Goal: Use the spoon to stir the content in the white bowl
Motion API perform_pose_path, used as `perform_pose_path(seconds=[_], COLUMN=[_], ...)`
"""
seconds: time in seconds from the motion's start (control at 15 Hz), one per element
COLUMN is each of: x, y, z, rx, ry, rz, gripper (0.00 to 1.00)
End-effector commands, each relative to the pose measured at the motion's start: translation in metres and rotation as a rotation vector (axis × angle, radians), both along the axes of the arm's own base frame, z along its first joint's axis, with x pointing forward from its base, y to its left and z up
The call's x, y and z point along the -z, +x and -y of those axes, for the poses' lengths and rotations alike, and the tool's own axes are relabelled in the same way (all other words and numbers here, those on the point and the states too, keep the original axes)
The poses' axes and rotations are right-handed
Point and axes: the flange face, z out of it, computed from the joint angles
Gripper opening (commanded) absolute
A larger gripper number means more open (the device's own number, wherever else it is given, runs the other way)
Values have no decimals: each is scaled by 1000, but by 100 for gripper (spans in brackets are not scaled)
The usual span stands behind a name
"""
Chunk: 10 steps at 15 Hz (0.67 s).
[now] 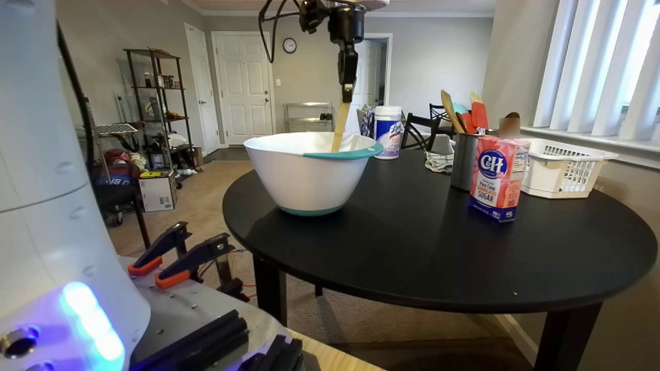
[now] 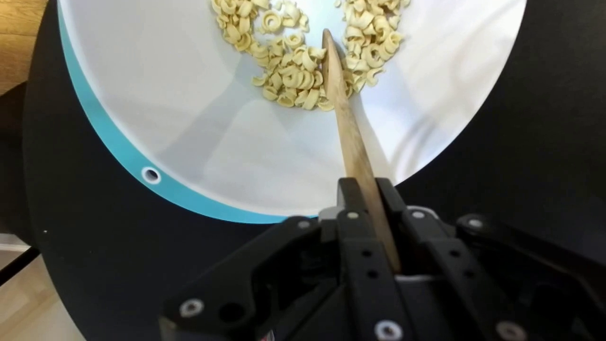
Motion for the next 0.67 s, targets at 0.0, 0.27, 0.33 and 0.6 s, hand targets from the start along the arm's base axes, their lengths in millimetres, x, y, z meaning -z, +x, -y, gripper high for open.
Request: perform_pose_path(seconds=[0.0,0.27,0.33,0.6], x=[13,14,15,21], y=[-9,-13,-14,-25], z=[9,9,10,5], rx=[12,1,-1,-19], ry=[-79,-123,-128,-98], rz=[-27,-61,-74,-167], gripper=[3,3,3,3])
